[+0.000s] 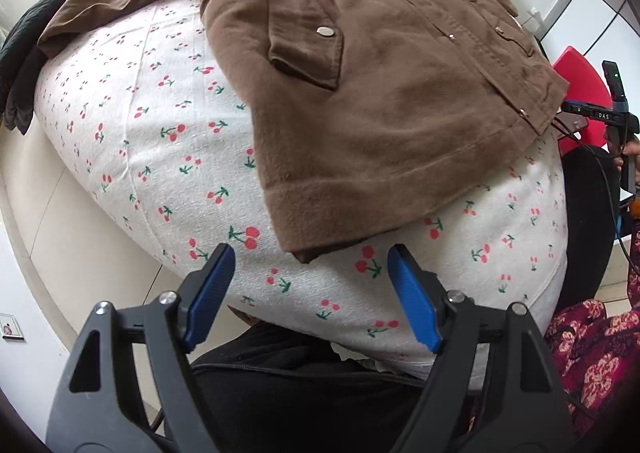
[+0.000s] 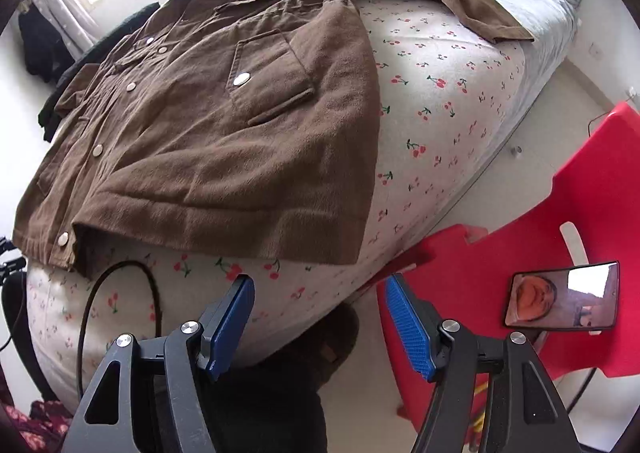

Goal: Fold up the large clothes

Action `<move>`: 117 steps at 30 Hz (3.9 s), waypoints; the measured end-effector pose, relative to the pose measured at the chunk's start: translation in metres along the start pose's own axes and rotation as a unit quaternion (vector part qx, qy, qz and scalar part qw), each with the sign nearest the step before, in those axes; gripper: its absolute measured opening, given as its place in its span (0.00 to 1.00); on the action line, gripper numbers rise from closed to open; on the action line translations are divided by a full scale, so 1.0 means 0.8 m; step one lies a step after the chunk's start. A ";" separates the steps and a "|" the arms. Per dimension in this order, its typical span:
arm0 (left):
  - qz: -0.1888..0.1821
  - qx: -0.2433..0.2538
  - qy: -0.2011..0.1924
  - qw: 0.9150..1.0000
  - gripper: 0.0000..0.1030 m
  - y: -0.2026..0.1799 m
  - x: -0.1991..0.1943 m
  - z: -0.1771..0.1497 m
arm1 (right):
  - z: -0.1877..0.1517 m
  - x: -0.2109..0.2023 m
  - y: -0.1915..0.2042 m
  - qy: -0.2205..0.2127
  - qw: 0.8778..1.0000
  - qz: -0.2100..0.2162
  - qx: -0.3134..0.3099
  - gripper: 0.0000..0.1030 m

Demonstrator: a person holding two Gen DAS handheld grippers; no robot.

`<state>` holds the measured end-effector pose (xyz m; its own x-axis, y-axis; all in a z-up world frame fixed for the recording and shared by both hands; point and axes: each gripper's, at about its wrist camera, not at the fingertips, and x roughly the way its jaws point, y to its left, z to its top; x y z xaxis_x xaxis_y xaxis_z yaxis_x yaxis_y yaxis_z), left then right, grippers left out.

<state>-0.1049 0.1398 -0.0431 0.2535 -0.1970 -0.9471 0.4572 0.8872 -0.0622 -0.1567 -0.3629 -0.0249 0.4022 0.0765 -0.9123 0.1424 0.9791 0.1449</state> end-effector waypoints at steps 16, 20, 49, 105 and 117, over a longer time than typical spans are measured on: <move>-0.016 -0.112 -0.142 0.983 0.11 -0.004 -0.064 0.027 | 0.043 -0.085 0.020 -0.173 0.983 -0.050 0.015 0.05; -0.002 -0.109 -0.125 0.986 0.10 -0.009 -0.083 0.028 | 0.049 -0.120 0.020 -0.164 0.979 -0.118 0.001 0.04; 0.024 0.029 -0.130 0.991 0.82 0.011 -0.167 0.176 | 0.191 -0.255 0.177 -0.109 0.989 0.003 -0.098 0.74; -0.106 -0.218 -0.294 0.925 0.15 0.133 0.111 0.733 | 0.679 0.216 0.204 -0.270 0.963 0.015 0.007 0.13; -0.076 -0.147 -0.240 0.957 0.22 0.137 0.182 0.697 | 0.650 0.249 0.204 -0.203 0.977 0.057 -0.011 0.39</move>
<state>0.4575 -0.0245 -0.0122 0.5973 -0.4395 -0.6709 0.2781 0.8981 -0.3408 0.4172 -0.2861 0.0159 0.7409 0.1086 -0.6628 0.0587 0.9726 0.2250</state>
